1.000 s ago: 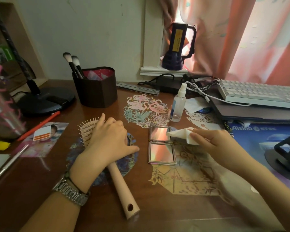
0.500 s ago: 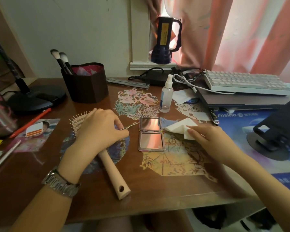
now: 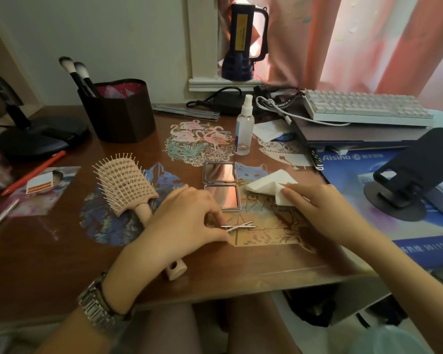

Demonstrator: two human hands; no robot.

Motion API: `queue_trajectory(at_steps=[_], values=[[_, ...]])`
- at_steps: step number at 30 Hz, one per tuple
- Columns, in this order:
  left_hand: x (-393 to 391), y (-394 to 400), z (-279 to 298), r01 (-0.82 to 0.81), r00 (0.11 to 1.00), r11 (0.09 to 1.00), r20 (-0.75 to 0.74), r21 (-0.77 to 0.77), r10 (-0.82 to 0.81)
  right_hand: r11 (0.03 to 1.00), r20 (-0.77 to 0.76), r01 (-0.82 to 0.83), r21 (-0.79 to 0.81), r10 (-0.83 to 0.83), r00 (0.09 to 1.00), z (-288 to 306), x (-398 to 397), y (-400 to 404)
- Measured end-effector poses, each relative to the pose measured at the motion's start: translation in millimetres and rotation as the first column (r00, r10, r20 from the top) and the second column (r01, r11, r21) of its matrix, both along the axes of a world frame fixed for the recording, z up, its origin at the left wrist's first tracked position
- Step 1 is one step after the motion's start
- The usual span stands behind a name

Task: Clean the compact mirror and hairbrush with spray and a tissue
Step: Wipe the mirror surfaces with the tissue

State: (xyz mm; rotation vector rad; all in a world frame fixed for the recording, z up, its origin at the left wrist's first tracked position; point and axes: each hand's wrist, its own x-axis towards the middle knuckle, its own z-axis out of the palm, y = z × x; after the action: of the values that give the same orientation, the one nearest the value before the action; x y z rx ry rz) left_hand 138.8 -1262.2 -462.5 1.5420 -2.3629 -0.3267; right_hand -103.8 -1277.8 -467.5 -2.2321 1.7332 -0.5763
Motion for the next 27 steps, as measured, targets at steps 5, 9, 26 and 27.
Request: queue_trajectory(at_steps=[5, 9, 26, 27], values=[[0.3, 3.0, -1.6, 0.009, 1.000, 1.000, 0.008, -0.002, -0.009, 0.997, 0.066, -0.061, -0.047, 0.064, 0.996, 2.2, 8.5, 22.6], [5.7, 6.3, -3.8, -0.041, 0.998, 0.999, -0.044, -0.027, 0.040, 0.971, 0.008, -0.222, -0.092, 0.223, 0.975, -9.9, 20.5, 37.5], [6.5, 8.2, -9.4, -0.069, 0.991, 0.996, -0.122, -0.049, 0.063, 0.915, -0.181, -0.361, -0.180, 0.330, 0.927, -33.8, 44.9, 46.8], [6.9, 8.4, -10.0, -0.070, 0.990, 0.996, -0.123, -0.055, 0.063, 0.915, -0.184, -0.360, -0.182, 0.328, 0.927, -33.9, 43.6, 46.4]])
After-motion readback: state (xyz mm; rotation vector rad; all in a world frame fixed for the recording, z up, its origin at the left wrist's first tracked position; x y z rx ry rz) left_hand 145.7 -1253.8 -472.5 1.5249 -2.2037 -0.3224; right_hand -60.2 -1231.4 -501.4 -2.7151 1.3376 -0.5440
